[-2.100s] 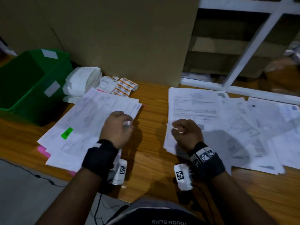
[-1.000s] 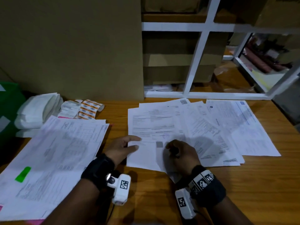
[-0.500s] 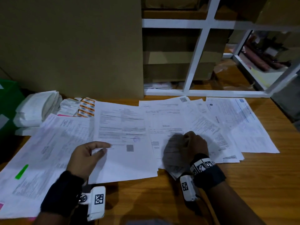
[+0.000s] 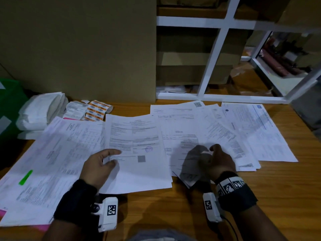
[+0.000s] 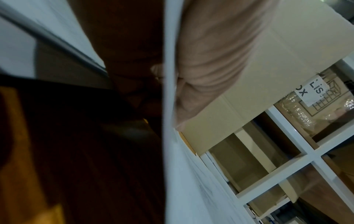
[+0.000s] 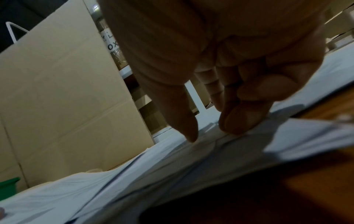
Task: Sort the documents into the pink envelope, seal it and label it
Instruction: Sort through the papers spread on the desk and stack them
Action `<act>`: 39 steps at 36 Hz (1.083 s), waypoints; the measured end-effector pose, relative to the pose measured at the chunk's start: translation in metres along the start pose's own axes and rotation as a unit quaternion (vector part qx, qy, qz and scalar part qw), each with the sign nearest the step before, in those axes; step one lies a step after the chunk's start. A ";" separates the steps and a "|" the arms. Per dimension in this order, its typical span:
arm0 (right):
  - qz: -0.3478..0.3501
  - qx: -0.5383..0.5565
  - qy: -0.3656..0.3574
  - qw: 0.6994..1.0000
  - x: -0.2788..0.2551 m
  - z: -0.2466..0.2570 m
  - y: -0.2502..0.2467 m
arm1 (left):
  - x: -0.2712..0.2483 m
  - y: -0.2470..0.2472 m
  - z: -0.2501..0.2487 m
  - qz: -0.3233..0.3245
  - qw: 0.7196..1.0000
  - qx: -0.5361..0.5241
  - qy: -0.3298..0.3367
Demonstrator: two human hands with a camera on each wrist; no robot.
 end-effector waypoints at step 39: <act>0.027 -0.212 -0.167 0.963 0.011 0.025 0.021 | -0.003 0.001 -0.016 0.039 0.996 0.047 0.060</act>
Point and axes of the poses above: each hand's wrist, its own x-axis towards the middle knuckle, its own y-axis out of the palm, z = x × y, the point moved 10 cm from there along x, towards the middle knuckle, and after that the axes turned 4 degrees about -x, right-handed, at the moved point
